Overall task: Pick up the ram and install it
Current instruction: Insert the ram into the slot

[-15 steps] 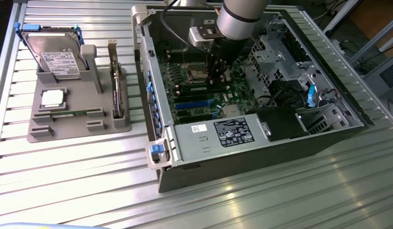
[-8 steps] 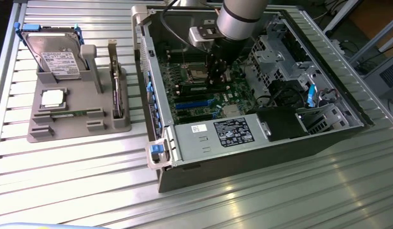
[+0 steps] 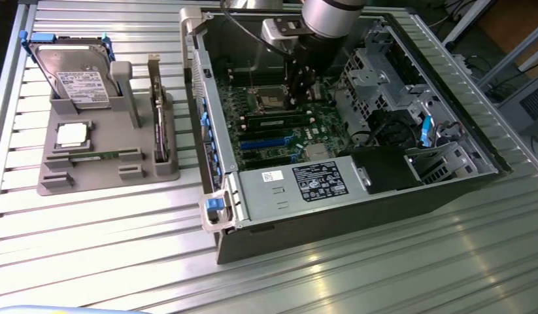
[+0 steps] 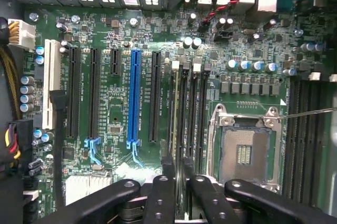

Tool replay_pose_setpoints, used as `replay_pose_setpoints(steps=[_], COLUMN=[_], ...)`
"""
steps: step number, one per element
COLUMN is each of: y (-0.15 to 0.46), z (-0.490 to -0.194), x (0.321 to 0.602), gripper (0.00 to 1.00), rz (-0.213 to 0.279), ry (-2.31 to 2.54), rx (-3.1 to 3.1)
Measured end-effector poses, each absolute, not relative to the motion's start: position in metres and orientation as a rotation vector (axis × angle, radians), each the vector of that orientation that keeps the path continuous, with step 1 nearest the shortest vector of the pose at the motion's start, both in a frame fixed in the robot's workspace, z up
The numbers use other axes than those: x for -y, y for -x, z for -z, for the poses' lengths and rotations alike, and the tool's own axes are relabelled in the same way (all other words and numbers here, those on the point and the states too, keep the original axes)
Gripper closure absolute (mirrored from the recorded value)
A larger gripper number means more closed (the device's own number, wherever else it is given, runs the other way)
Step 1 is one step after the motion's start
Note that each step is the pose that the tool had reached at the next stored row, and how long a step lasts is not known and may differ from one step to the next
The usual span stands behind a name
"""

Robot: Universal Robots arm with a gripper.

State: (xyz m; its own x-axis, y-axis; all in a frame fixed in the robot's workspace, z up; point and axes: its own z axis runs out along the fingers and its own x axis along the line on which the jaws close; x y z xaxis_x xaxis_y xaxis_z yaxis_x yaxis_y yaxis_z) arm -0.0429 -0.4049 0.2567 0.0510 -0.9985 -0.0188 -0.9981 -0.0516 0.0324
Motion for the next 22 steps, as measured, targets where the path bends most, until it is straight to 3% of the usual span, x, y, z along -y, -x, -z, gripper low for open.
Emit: replay_pose_setpoints(steps=[2, 22], y=[0.043, -0.034], z=[-0.258, -0.278], x=[0.404, 0.404], gripper=[0.9, 0.9], rz=[0.056, 0.084], ry=[-2.271, -2.267], rx=[2.154, 2.137])
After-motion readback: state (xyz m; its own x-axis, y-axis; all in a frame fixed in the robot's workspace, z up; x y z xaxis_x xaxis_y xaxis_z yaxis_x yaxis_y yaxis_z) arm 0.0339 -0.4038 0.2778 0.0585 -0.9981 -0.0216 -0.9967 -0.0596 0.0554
